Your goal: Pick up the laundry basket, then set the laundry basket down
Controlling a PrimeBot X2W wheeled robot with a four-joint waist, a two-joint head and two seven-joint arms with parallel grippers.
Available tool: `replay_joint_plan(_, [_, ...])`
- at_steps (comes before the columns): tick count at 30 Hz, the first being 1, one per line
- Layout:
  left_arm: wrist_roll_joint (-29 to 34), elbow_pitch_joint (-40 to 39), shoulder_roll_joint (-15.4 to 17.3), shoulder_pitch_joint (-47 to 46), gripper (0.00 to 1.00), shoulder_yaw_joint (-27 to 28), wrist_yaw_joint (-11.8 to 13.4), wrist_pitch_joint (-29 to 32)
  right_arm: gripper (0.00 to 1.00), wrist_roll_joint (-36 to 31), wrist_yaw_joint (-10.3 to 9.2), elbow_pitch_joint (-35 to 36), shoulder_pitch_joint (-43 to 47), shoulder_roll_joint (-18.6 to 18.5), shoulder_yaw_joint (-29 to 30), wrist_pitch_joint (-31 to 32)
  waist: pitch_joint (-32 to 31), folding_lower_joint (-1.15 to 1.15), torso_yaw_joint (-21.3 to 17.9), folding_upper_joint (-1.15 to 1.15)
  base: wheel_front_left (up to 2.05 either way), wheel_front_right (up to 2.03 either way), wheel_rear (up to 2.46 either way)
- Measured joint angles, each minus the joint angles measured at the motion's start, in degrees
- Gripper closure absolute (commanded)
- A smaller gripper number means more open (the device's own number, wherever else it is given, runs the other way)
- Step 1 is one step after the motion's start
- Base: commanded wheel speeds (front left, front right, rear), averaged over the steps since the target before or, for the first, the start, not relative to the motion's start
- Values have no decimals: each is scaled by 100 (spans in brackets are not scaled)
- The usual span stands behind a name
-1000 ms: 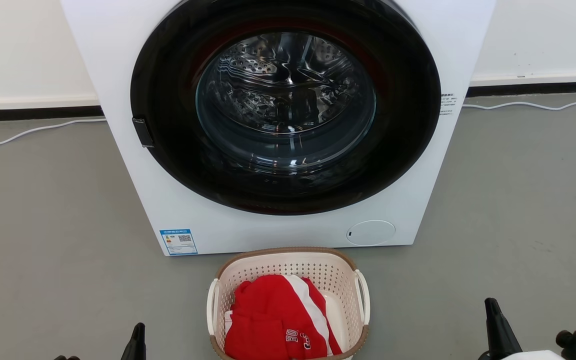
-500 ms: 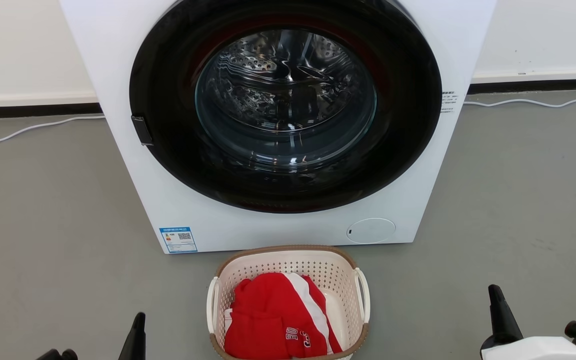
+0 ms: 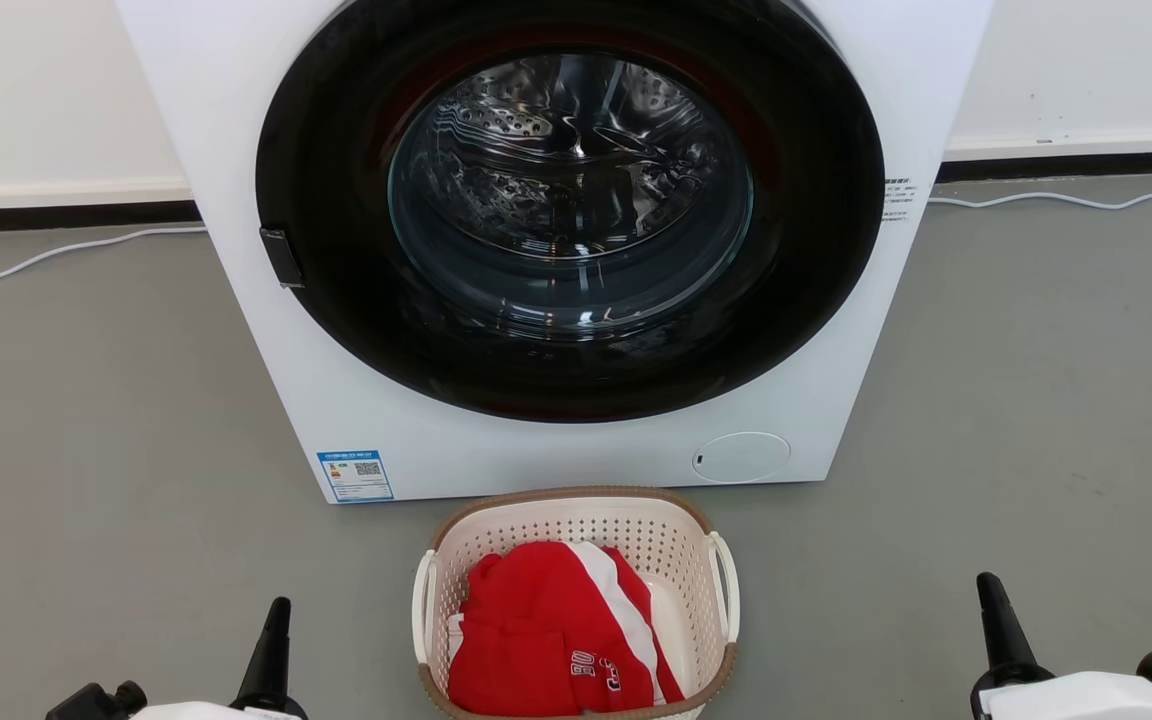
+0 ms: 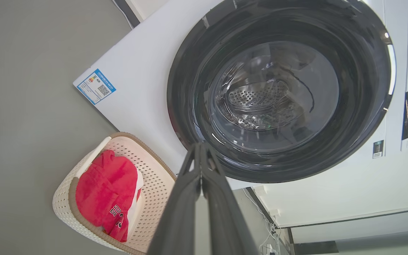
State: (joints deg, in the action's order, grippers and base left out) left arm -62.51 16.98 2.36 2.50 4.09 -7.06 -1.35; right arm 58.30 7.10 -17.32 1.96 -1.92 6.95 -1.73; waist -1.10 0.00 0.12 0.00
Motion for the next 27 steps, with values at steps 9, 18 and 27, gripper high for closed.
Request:
replay_joint_plan(9, [-572, -18, -1, -92, 100, 15, 0, 142, 100, 641, -3, 26, -210, -3, 15, 172, 26, 0, -2, 0, 0, 0, 0])
replay_joint_plan(18, [-1131, -38, -3, -215, 100, 31, -1, 297, 100, 1283, -3, 38, -226, -7, 24, 291, 50, 0, -5, 0, 0, 0, 0])
replay_joint_plan(27, [-1692, -45, -5, -314, 100, 46, -1, 437, 100, 1935, -3, 53, -282, -9, 33, 468, 75, 0, -7, 0, 0, 0, 0])
